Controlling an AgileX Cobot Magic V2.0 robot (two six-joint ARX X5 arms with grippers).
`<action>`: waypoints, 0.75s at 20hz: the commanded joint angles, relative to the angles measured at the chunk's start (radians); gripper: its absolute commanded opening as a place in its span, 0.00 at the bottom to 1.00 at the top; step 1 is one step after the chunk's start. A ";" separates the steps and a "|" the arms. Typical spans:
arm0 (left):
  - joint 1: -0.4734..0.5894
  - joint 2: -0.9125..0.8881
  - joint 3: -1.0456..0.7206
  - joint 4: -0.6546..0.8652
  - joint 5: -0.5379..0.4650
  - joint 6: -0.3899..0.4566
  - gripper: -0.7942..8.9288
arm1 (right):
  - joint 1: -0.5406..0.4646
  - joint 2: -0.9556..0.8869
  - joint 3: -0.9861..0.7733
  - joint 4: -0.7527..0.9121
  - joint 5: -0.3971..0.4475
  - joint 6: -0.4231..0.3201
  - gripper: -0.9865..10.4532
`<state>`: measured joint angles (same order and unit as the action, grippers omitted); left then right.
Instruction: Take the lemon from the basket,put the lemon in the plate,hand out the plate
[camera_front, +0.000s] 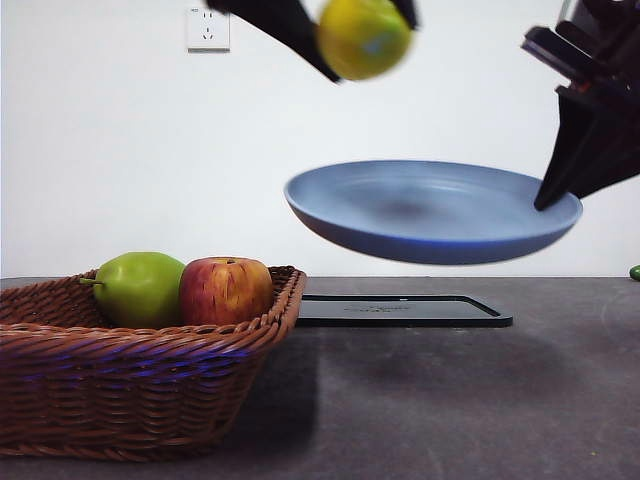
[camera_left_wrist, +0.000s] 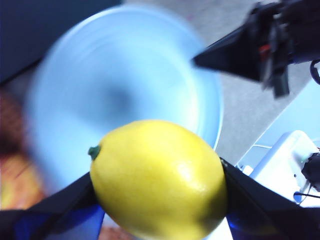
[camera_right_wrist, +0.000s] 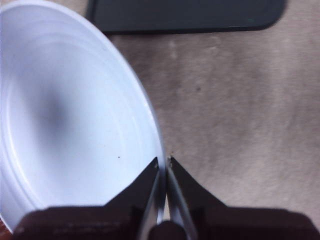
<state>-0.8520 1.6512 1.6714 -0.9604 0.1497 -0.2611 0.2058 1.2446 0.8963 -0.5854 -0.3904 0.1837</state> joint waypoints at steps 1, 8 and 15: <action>-0.038 0.053 0.014 0.018 -0.028 0.077 0.21 | 0.008 0.012 0.052 -0.023 -0.005 0.010 0.09; -0.064 0.126 0.014 0.013 -0.127 0.132 0.21 | 0.012 0.012 0.083 -0.083 -0.005 0.010 0.09; -0.066 0.164 0.014 0.024 -0.132 0.153 0.23 | 0.014 0.012 0.083 -0.097 -0.101 0.010 0.09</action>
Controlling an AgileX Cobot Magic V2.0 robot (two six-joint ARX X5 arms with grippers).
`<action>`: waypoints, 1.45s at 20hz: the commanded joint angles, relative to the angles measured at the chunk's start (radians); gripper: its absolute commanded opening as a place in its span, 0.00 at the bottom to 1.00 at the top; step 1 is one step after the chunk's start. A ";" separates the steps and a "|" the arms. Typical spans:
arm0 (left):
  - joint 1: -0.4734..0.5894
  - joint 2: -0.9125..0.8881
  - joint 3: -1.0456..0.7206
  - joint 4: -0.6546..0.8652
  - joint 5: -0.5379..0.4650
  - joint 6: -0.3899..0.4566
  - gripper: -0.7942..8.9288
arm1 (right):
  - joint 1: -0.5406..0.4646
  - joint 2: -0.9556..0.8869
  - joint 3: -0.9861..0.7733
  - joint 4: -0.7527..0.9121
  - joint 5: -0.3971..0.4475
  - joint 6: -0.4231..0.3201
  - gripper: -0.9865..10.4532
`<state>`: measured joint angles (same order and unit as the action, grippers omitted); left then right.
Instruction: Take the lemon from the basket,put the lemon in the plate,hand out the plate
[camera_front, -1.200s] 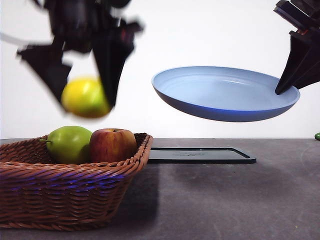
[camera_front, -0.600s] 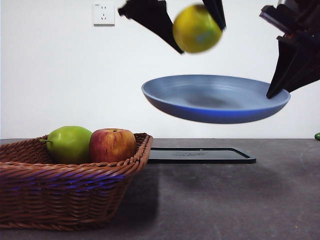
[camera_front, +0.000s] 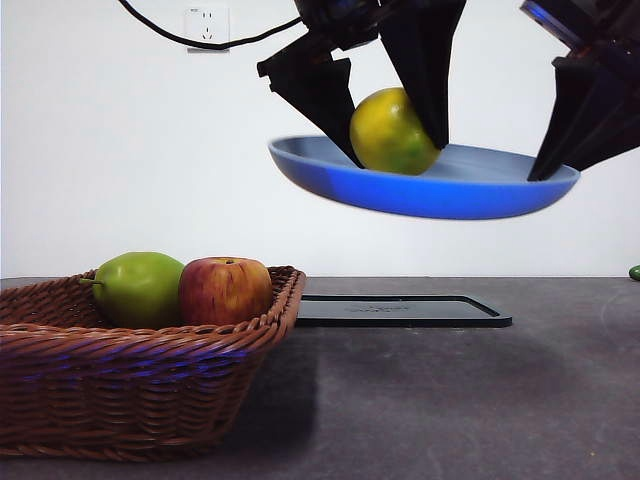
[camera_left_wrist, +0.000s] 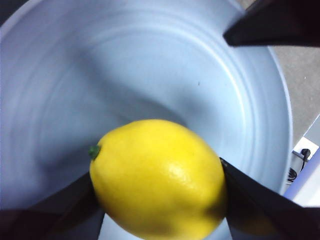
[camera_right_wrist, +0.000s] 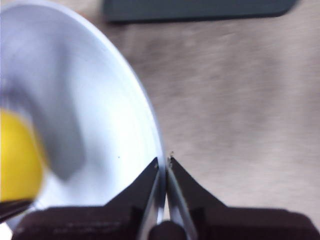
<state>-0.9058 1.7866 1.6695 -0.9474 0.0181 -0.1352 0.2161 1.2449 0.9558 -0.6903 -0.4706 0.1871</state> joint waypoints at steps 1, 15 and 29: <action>-0.011 0.033 0.016 0.008 0.000 0.031 0.25 | 0.004 0.012 0.024 0.006 -0.028 0.006 0.09; -0.032 0.060 0.020 -0.003 -0.005 -0.022 0.51 | 0.008 0.012 0.024 -0.016 -0.026 0.002 0.09; -0.031 0.002 0.278 -0.129 -0.018 0.032 0.51 | -0.008 0.171 0.068 -0.036 -0.026 -0.012 0.09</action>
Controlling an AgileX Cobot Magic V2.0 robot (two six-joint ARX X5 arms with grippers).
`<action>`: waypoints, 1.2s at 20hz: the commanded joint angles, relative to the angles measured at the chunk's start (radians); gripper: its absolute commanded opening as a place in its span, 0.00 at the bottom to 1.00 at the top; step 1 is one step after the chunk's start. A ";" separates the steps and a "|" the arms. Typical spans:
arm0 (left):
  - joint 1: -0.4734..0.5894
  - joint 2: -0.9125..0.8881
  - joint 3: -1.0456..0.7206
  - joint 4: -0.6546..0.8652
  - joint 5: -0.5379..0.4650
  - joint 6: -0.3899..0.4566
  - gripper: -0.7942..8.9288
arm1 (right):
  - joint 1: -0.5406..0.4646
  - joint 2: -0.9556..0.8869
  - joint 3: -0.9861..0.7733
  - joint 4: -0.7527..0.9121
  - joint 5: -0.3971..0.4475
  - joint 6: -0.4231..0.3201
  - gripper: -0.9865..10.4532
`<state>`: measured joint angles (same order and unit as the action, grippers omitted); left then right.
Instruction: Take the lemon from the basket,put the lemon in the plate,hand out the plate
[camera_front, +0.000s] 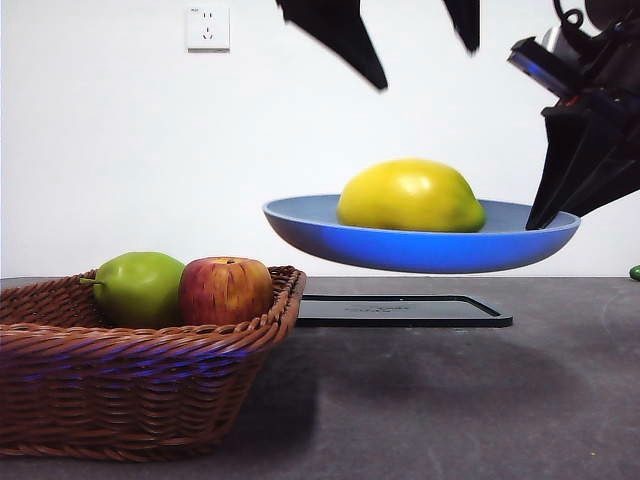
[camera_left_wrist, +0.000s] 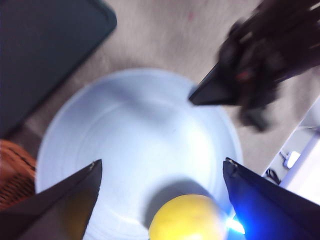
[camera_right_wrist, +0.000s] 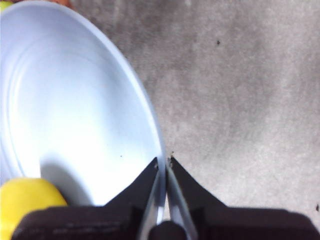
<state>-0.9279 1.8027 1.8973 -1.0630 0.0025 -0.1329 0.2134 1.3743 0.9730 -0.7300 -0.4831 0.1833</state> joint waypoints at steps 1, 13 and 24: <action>-0.009 -0.030 0.070 -0.037 -0.004 0.037 0.51 | -0.012 0.068 0.077 -0.012 -0.013 -0.018 0.09; 0.033 -0.280 0.105 -0.294 -0.133 0.130 0.51 | -0.088 0.584 0.670 -0.062 -0.006 -0.016 0.09; 0.033 -0.282 0.105 -0.303 -0.132 0.141 0.51 | -0.128 0.837 0.807 0.076 0.019 0.054 0.09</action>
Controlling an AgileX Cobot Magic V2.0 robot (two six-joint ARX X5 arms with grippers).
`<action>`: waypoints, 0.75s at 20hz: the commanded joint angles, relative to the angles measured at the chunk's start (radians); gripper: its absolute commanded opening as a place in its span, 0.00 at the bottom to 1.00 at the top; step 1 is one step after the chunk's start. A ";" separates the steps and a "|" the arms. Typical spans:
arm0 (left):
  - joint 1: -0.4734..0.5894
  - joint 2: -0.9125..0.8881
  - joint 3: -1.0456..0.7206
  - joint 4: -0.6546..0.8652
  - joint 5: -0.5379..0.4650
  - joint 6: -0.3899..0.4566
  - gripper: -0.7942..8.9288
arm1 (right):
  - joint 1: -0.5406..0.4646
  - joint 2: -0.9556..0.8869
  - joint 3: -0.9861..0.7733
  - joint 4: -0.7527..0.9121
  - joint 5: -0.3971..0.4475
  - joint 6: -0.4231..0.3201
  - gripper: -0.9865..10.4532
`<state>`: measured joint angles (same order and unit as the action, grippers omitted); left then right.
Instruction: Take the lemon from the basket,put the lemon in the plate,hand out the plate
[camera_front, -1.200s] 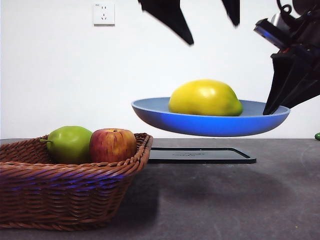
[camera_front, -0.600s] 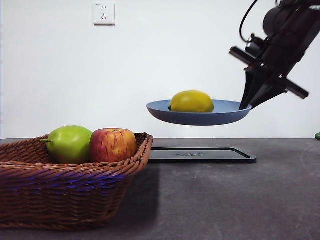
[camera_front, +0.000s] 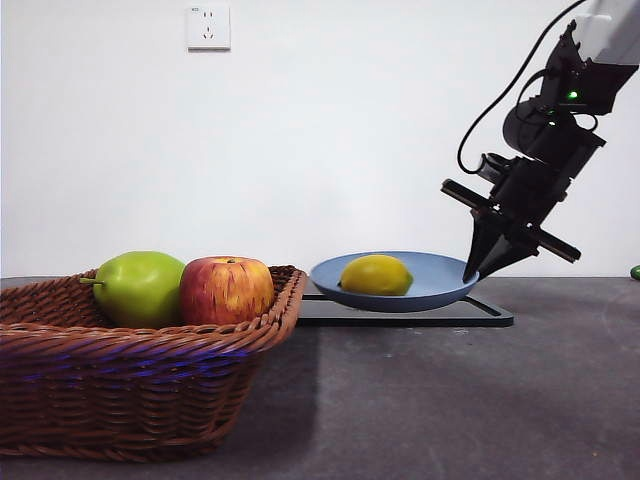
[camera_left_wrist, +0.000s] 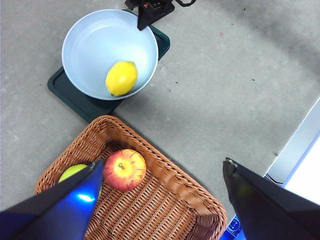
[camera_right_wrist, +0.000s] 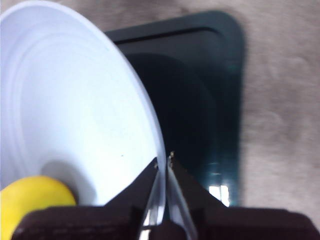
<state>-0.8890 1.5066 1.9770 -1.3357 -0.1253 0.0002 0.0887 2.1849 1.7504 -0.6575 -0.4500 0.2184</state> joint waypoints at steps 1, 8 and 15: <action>-0.006 0.014 0.025 -0.027 -0.004 0.008 0.51 | -0.005 0.029 0.029 -0.005 -0.011 0.015 0.09; -0.006 0.014 0.025 -0.020 -0.004 0.000 0.51 | -0.007 0.031 0.029 -0.036 0.063 -0.008 0.10; -0.006 0.014 0.025 -0.020 -0.005 0.000 0.51 | -0.009 0.031 0.029 -0.021 0.063 -0.010 0.26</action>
<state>-0.8890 1.5066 1.9770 -1.3354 -0.1253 -0.0002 0.0788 2.1906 1.7512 -0.6853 -0.3893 0.2169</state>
